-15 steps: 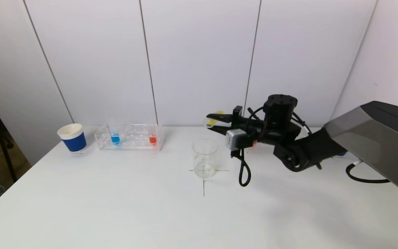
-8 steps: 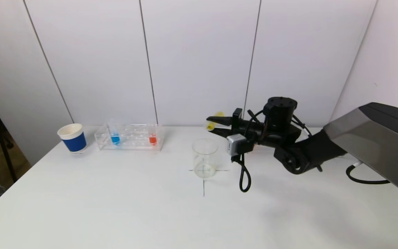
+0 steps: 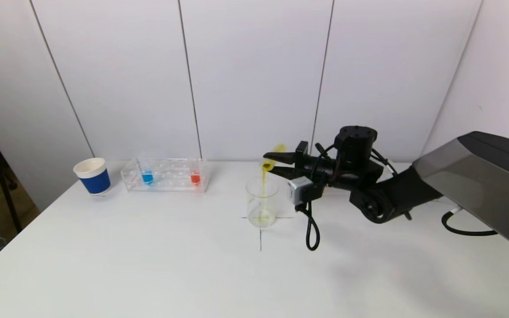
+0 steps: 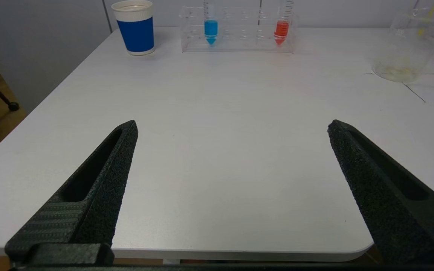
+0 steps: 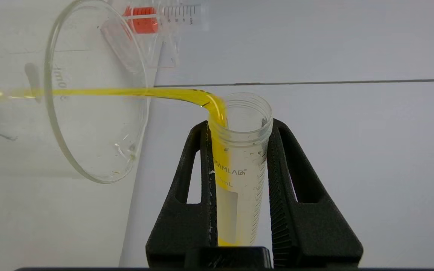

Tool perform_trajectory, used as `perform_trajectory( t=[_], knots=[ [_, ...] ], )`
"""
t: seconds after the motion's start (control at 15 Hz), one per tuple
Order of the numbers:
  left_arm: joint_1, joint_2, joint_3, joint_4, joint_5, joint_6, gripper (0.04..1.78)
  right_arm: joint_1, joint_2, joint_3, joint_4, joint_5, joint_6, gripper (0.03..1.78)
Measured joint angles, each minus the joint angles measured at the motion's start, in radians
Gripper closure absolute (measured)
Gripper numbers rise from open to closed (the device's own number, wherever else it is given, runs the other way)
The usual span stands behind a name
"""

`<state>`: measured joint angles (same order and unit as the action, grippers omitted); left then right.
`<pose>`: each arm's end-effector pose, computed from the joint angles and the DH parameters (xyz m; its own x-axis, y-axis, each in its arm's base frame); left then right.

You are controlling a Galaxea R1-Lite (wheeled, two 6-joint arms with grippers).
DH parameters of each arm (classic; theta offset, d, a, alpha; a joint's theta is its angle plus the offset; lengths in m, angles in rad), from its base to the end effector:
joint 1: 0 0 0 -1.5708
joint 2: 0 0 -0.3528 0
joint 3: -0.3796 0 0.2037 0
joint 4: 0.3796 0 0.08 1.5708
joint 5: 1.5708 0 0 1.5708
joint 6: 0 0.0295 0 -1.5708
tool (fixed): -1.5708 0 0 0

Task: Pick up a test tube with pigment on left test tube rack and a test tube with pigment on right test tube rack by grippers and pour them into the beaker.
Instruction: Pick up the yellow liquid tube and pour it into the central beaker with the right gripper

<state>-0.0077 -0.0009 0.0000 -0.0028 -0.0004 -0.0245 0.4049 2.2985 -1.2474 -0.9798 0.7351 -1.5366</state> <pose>-0.0542 0.0004 0.0757 1.0000 -0.0081 0.0037 0.0082 0.9997 -0.0245 0.4479 0.2135 0.1294 0.4159 0.9079 -0.0528 -0.0965 -0.0137 -0.9952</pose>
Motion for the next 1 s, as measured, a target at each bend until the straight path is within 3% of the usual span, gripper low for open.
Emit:
perform_trajectory(
  t=[1.0],
  knots=[
    [0.000,0.000,0.000,0.000,0.000,0.001,0.06,-0.001,-0.018,-0.039,0.140,-0.003,-0.162,1.36]
  ],
)
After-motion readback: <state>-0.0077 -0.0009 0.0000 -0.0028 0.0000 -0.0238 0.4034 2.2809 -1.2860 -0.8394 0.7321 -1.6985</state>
